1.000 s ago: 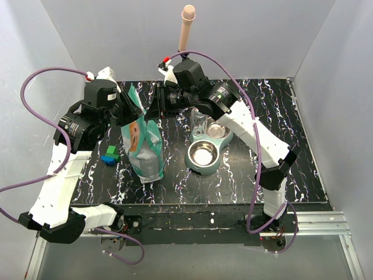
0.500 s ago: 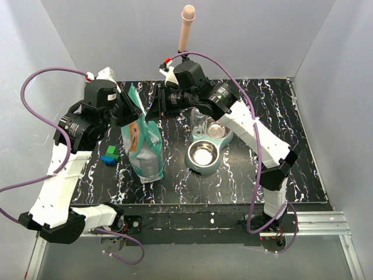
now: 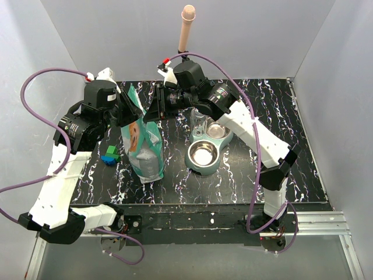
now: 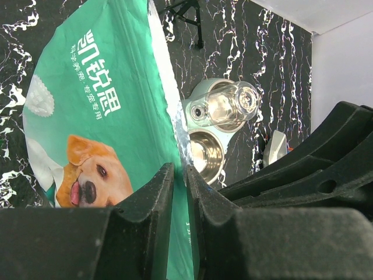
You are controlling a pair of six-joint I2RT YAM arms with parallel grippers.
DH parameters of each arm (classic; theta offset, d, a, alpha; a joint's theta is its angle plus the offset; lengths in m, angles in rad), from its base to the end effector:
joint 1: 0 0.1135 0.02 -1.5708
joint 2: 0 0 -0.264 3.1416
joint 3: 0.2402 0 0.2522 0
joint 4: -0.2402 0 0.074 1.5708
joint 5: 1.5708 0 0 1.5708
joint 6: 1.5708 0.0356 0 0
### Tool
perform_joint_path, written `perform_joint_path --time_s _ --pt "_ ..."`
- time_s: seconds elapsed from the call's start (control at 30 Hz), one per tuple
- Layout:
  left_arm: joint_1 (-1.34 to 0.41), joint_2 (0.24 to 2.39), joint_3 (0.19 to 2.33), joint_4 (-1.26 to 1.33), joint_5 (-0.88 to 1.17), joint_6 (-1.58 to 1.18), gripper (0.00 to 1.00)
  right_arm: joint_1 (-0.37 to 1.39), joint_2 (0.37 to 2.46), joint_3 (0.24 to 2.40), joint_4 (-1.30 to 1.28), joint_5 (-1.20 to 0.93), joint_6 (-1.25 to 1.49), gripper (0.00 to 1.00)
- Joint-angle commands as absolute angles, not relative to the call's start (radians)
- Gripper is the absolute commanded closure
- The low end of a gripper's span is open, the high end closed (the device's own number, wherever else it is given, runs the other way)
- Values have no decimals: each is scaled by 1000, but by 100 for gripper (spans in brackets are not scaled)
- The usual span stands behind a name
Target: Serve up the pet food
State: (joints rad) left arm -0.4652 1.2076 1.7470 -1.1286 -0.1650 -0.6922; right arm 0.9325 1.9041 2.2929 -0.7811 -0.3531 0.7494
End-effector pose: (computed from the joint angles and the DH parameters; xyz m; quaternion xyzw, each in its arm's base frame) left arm 0.1781 -0.0828 0.4769 -0.1381 0.8689 -0.1961 0.4330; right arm 0.2341 0.3362 0.4703 -0.1720 0.8061 0.5051 0.2560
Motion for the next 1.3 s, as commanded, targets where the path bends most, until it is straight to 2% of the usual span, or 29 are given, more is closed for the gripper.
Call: perform_joint_path --time_s 0.0,0.1,0.3,0.47,0.57,0.7,0.77,0.87,1.0,1.13,1.27 --pt "-466 1183 1740 -1126 -149 -696 85 945 1901 2293 -742 -393 764 74" --pt "-466 1181 1741 -1127 -149 -698 85 946 1919 2302 -739 -406 773 75" --pt "-466 1177 1750 -1149 -161 -701 81 951 1950 2330 -723 -437 785 84" --pt "-466 1164 1747 -1175 -164 -703 76 965 1983 2385 -749 -442 778 80" --pt "-466 1163 1747 -1183 -167 -701 75 971 1991 2393 -794 -398 769 80" --pt "-466 1170 1764 -1192 -184 -709 74 997 2020 2440 -896 -295 726 91" --pt "-466 1183 1796 -1228 -225 -724 65 1009 2031 2470 -931 -249 710 99" --pt "-466 1216 1862 -1336 -291 -775 56 1032 2029 2503 -972 -158 680 99" --pt "-466 1238 1902 -1443 -304 -827 59 1052 1999 2493 -999 -20 658 99" --pt "-466 1195 1867 -1414 -296 -854 72 1054 1976 2467 -988 -5 658 99" --pt "-466 1160 1839 -1352 -284 -854 74 1052 1953 2428 -954 -23 655 99"
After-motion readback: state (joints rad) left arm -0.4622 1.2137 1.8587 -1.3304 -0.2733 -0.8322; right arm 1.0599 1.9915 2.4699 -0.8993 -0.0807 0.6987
